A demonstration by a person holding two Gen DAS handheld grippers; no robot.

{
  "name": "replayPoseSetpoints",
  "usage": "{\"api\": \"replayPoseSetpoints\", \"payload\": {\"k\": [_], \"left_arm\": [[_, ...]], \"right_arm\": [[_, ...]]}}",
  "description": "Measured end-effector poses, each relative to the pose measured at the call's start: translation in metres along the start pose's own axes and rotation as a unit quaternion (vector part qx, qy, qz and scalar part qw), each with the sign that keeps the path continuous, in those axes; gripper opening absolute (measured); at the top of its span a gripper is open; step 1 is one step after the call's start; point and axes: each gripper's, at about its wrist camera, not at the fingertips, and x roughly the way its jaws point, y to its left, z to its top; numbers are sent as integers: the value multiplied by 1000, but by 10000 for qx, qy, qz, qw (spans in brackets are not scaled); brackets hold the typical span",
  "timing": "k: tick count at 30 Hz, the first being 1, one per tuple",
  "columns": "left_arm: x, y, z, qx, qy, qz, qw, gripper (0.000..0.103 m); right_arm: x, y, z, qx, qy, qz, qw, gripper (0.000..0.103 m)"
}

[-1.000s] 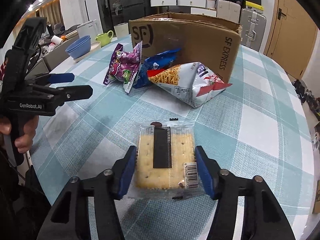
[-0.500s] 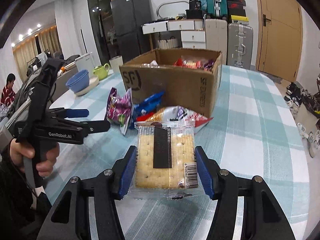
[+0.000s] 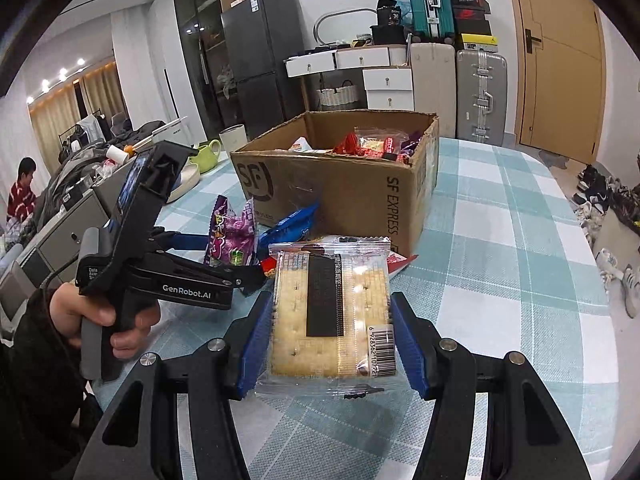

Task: Organize snacks
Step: 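Grasp the purple candy bag with the left tool while the right lifts the cracker pack, then carry the purple candy bag and cracker pack over the cardboard box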

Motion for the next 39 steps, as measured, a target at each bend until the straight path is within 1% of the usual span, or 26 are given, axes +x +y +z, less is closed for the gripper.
{"api": "replayPoseSetpoints", "payload": {"k": [5, 8, 9, 10, 11, 12, 13, 14, 16, 18, 22, 27, 34, 39], "left_arm": [[10, -1, 3, 46, -40, 102, 9999, 102], [11, -2, 5, 56, -56, 48, 10000, 100], [11, -2, 6, 77, -91, 7, 9999, 96], [9, -1, 5, 101, -121, -14, 9999, 88], [9, -1, 6, 127, -153, -58, 9998, 85], [7, -2, 5, 135, -176, -89, 9997, 78], [6, -1, 5, 129, -197, -111, 9997, 74], [6, 0, 5, 124, -211, -131, 9996, 72], [2, 5, 4, 88, -281, -201, 9994, 64], [-1, 10, 3, -7, -320, -268, 9991, 58], [-6, 19, -1, -255, -371, -287, 9986, 54], [-16, 26, -8, -392, -495, -300, 9976, 53], [-45, 31, -17, -375, -737, -229, 9963, 53], [-68, 26, -21, -262, -961, -342, 9944, 53]], "right_arm": [[1, -6, -2, 90, 44, -73, 9999, 59], [3, -9, -4, 153, 57, -96, 9998, 59], [3, -9, -4, 162, 70, -101, 9998, 59], [4, -8, -4, 160, 87, -109, 9998, 59], [5, -8, -4, 154, 92, -116, 9998, 59], [4, -8, -5, 157, 86, -115, 9998, 59], [4, -7, -5, 163, 79, -112, 9998, 59], [4, -8, -5, 169, 75, -113, 9998, 59], [4, -8, -4, 163, 60, -120, 9998, 59], [3, -8, -3, 160, 49, -151, 9997, 59], [-4, -6, -4, 177, -8, -249, 9995, 58], [-6, -7, -3, 202, -25, -334, 9992, 58], [-8, -12, 4, 292, -148, -361, 9988, 58], [-13, -13, 9, 295, -235, -396, 9985, 59]]}}
